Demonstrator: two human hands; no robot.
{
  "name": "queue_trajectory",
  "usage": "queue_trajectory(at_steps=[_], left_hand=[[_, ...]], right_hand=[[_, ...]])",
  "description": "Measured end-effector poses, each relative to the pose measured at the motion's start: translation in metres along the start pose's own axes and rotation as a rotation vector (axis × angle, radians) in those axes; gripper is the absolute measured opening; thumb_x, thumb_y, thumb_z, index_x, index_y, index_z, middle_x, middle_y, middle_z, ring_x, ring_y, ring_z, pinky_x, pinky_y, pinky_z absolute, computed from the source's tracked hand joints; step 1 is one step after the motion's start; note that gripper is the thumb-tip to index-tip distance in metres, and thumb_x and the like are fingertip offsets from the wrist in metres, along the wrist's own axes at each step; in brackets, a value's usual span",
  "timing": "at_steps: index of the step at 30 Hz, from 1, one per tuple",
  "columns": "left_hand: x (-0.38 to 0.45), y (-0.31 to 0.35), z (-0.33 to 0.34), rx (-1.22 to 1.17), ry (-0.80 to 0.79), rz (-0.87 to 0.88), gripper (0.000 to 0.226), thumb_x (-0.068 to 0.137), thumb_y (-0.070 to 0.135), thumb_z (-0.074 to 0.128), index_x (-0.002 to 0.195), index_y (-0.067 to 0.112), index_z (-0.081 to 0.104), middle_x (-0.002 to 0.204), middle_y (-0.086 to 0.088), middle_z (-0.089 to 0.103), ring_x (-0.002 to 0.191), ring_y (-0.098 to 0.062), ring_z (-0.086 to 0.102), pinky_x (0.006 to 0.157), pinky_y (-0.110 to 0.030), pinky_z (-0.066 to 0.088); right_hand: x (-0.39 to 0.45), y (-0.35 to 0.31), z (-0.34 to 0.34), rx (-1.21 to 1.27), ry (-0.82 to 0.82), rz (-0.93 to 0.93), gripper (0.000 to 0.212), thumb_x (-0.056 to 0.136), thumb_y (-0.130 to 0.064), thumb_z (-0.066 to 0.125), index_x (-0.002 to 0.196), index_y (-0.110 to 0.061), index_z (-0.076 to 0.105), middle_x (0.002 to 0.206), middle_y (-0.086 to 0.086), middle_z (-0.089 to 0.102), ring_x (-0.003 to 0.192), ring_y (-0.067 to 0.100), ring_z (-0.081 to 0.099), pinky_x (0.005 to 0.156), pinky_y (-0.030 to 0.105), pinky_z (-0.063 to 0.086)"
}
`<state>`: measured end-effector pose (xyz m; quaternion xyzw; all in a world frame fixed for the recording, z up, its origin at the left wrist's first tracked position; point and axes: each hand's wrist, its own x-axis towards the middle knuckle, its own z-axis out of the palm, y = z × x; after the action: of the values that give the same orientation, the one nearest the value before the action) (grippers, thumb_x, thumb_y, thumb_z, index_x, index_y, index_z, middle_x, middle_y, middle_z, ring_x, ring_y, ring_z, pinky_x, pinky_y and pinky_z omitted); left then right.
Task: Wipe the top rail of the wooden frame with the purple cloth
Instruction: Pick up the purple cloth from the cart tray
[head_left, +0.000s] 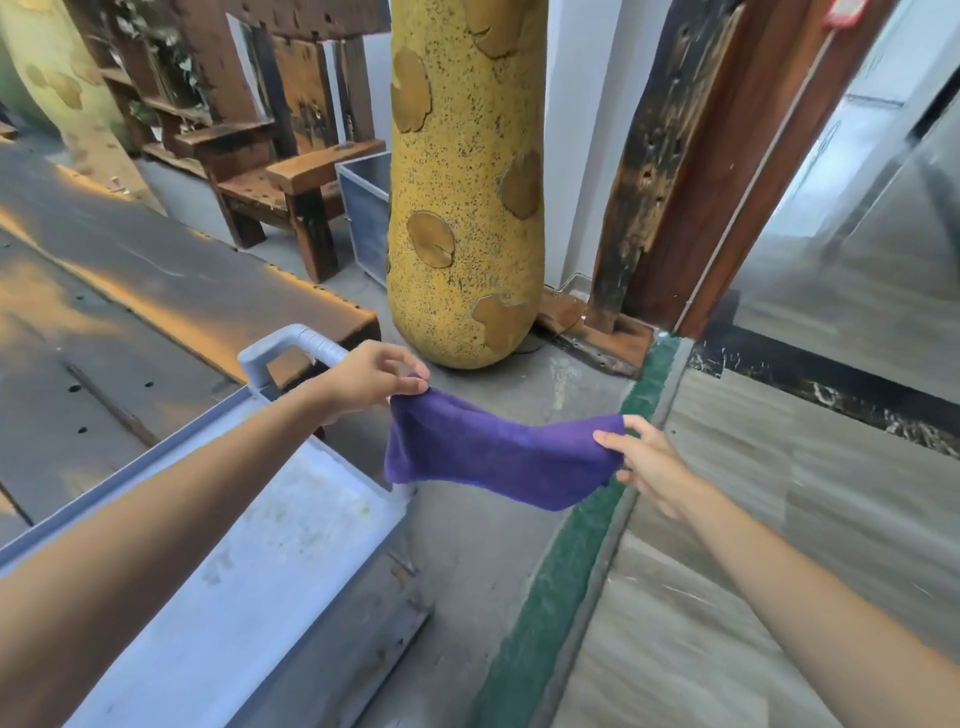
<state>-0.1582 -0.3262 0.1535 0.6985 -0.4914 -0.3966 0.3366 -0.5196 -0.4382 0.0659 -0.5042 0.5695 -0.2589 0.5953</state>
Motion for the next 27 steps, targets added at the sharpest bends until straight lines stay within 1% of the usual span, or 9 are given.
queue_trajectory(at_steps=[3, 7, 11, 13, 16, 19, 21, 23, 27], left_hand=[[0.034, 0.028, 0.008, -0.078, 0.067, 0.04, 0.019, 0.083, 0.011, 0.079, 0.098, 0.001, 0.072, 0.078, -0.012, 0.057, 0.064, -0.01, 0.054, 0.057, -0.018, 0.046], [0.094, 0.05, 0.012, -0.185, 0.162, 0.028, 0.013, 0.082, 0.009, 0.08, 0.093, 0.008, 0.072, 0.07, -0.003, 0.056, 0.058, -0.007, 0.051, 0.057, -0.018, 0.045], [0.156, 0.053, 0.009, -0.23, 0.219, -0.025, 0.012, 0.08, 0.003, 0.079, 0.085, 0.01, 0.071, 0.066, -0.003, 0.059, 0.06, -0.012, 0.054, 0.053, -0.016, 0.049], [0.198, 0.05, 0.005, -0.24, 0.234, -0.056, 0.012, 0.079, 0.0, 0.079, 0.085, 0.007, 0.071, 0.072, -0.009, 0.06, 0.065, -0.016, 0.057, 0.051, -0.014, 0.051], [0.258, 0.047, -0.006, -0.265, 0.26, -0.105, 0.013, 0.079, 0.002, 0.08, 0.088, 0.006, 0.071, 0.08, -0.013, 0.064, 0.073, -0.017, 0.061, 0.05, -0.014, 0.052], [0.315, 0.045, -0.022, -0.288, 0.287, -0.15, 0.015, 0.08, 0.006, 0.081, 0.092, 0.007, 0.073, 0.087, -0.013, 0.065, 0.078, -0.018, 0.059, 0.052, -0.016, 0.053], [0.348, 0.043, -0.035, -0.297, 0.294, -0.17, 0.014, 0.08, 0.007, 0.081, 0.091, 0.009, 0.073, 0.089, -0.014, 0.064, 0.083, -0.02, 0.057, 0.064, -0.023, 0.053], [0.375, 0.042, -0.051, -0.291, 0.282, -0.161, 0.012, 0.08, 0.009, 0.081, 0.089, 0.009, 0.074, 0.092, -0.013, 0.068, 0.086, -0.02, 0.06, 0.071, -0.028, 0.053], [0.416, 0.035, -0.083, -0.284, 0.312, -0.172, 0.01, 0.081, 0.009, 0.08, 0.089, 0.009, 0.075, 0.091, -0.009, 0.073, 0.088, -0.019, 0.065, 0.069, -0.026, 0.054]], right_hand=[[0.024, -0.038, -0.024, -0.002, 0.076, -0.088, 0.031, 0.087, -0.019, 0.077, 0.114, -0.024, 0.061, 0.077, -0.008, 0.076, 0.061, 0.014, 0.055, 0.045, 0.024, 0.036], [0.068, -0.081, -0.044, 0.028, 0.159, -0.16, 0.044, 0.083, -0.015, 0.082, 0.115, -0.028, 0.055, 0.108, 0.007, 0.075, 0.083, 0.023, 0.067, 0.06, 0.032, 0.046], [0.117, -0.116, -0.057, -0.074, 0.139, -0.173, 0.063, 0.077, -0.012, 0.087, 0.128, -0.027, 0.052, 0.106, 0.015, 0.072, 0.078, 0.025, 0.062, 0.058, 0.03, 0.044], [0.159, -0.134, -0.062, -0.179, 0.079, -0.18, 0.055, 0.076, -0.013, 0.088, 0.119, -0.029, 0.059, 0.103, 0.015, 0.073, 0.076, 0.021, 0.062, 0.058, 0.028, 0.045], [0.224, -0.157, -0.057, -0.296, 0.007, -0.178, 0.043, 0.074, -0.015, 0.089, 0.104, -0.031, 0.064, 0.102, 0.01, 0.069, 0.082, 0.018, 0.067, 0.059, 0.028, 0.056], [0.29, -0.176, -0.046, -0.485, 0.079, -0.195, 0.041, 0.066, -0.024, 0.095, 0.093, -0.026, 0.064, 0.106, 0.006, 0.067, 0.094, 0.025, 0.064, 0.081, 0.038, 0.057], [0.333, -0.19, -0.036, -0.565, 0.118, -0.178, 0.041, 0.062, -0.027, 0.097, 0.089, -0.023, 0.065, 0.109, 0.004, 0.069, 0.106, 0.027, 0.063, 0.093, 0.04, 0.052], [0.37, -0.205, -0.026, -0.61, 0.125, -0.142, 0.041, 0.06, -0.031, 0.098, 0.086, -0.023, 0.067, 0.107, 0.003, 0.07, 0.107, 0.027, 0.063, 0.093, 0.037, 0.051], [0.441, -0.235, -0.002, -0.655, 0.065, -0.031, 0.042, 0.053, -0.044, 0.099, 0.081, -0.02, 0.078, 0.108, 0.004, 0.074, 0.105, 0.026, 0.065, 0.092, 0.035, 0.053]])
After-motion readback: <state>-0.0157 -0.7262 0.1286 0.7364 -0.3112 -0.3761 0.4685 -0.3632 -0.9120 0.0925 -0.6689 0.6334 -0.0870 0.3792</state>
